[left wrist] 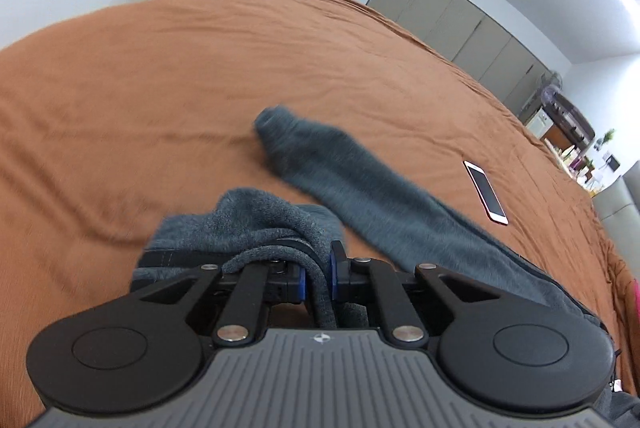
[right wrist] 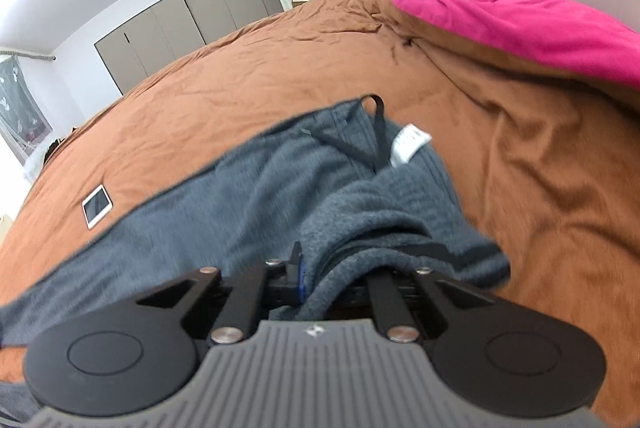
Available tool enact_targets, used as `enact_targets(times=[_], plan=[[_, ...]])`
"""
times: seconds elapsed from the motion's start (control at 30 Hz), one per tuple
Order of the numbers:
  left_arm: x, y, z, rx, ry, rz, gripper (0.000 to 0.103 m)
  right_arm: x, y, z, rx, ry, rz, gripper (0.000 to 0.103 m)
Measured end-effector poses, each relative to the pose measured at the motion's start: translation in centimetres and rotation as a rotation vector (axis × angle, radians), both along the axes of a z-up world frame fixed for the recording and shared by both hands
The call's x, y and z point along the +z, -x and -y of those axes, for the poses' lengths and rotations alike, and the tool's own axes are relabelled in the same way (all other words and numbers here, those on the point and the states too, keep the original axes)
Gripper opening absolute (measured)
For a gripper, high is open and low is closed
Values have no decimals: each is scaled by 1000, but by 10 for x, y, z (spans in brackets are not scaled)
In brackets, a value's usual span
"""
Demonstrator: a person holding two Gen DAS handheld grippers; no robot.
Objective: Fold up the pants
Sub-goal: 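Close the left tool on the leg cuff while the right tool grasps the waistband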
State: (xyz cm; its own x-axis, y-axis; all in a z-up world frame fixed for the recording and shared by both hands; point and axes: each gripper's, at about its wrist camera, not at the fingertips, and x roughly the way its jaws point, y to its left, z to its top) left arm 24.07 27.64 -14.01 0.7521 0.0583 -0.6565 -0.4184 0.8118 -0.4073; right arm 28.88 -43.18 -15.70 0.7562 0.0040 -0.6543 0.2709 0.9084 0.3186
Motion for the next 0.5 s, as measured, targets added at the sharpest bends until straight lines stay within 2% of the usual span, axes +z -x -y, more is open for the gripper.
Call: enact_targets(times=[0.17, 0.33, 0.5], plan=[[7, -47, 2, -22, -32, -14, 12, 13, -44, -4, 35, 45, -20, 5], [-4, -72, -2, 22, -22, -21, 12, 16, -96, -15, 71, 77, -42, 5], [-7, -103, -1, 7, -46, -39, 13, 16, -149, -32, 95, 124, -54, 5]])
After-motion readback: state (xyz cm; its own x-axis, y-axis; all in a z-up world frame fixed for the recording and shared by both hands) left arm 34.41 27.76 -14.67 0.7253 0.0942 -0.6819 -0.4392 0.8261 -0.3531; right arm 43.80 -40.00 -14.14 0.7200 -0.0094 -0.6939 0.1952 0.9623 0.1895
